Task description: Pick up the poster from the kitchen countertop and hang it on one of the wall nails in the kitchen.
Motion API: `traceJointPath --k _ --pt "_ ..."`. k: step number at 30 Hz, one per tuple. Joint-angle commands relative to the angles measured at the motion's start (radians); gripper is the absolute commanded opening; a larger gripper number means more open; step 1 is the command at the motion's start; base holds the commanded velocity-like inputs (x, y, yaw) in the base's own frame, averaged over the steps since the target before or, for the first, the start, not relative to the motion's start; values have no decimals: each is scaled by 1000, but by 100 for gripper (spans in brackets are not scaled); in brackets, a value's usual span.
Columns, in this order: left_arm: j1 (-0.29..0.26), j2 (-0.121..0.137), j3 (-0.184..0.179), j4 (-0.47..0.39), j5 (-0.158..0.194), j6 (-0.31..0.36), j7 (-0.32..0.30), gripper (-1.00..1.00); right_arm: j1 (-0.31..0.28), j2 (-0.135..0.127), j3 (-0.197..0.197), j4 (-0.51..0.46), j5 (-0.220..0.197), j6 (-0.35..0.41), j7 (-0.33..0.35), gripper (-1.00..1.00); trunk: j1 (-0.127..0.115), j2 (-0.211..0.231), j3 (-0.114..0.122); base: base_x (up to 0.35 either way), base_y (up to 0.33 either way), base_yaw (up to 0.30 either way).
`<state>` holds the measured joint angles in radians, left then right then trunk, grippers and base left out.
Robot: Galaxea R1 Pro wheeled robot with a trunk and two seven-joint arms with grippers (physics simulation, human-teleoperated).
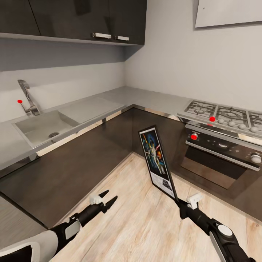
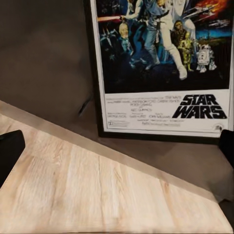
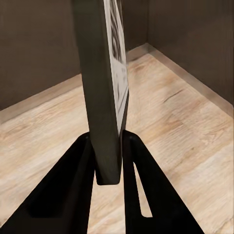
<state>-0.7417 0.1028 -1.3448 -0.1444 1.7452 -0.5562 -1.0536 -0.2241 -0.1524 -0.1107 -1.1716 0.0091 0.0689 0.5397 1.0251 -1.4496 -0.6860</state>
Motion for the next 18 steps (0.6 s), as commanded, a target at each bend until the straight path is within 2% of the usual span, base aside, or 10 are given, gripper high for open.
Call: traceJointPath --k 1,5,6,11,15,18 --pt "-1 7 -10 -1 10 -3 -9 100 -4 -3 -10 -3 -2 15 35 -100 0 0 -1 0 0 0" --pt "-1 17 -10 3 12 -4 -17 100 -16 -7 -37 -7 -2 22 90 -100 0 0 -1 0 0 0" --pt "-1 24 -10 17 13 -4 -20 100 -26 -8 -63 -8 -2 24 126 -100 0 0 -1 0 0 0" --pt "-1 37 -10 63 14 -6 -26 100 -39 -8 -137 -9 -1 28 233 -100 0 0 -1 0 0 0" --pt "-1 40 -12 73 12 -6 -28 100 -43 -6 -161 -5 1 28 264 -100 0 0 -1 0 0 0" --pt "-1 39 -13 76 12 -6 -30 100 -44 -2 -165 1 2 23 270 -100 0 0 -1 0 0 0"
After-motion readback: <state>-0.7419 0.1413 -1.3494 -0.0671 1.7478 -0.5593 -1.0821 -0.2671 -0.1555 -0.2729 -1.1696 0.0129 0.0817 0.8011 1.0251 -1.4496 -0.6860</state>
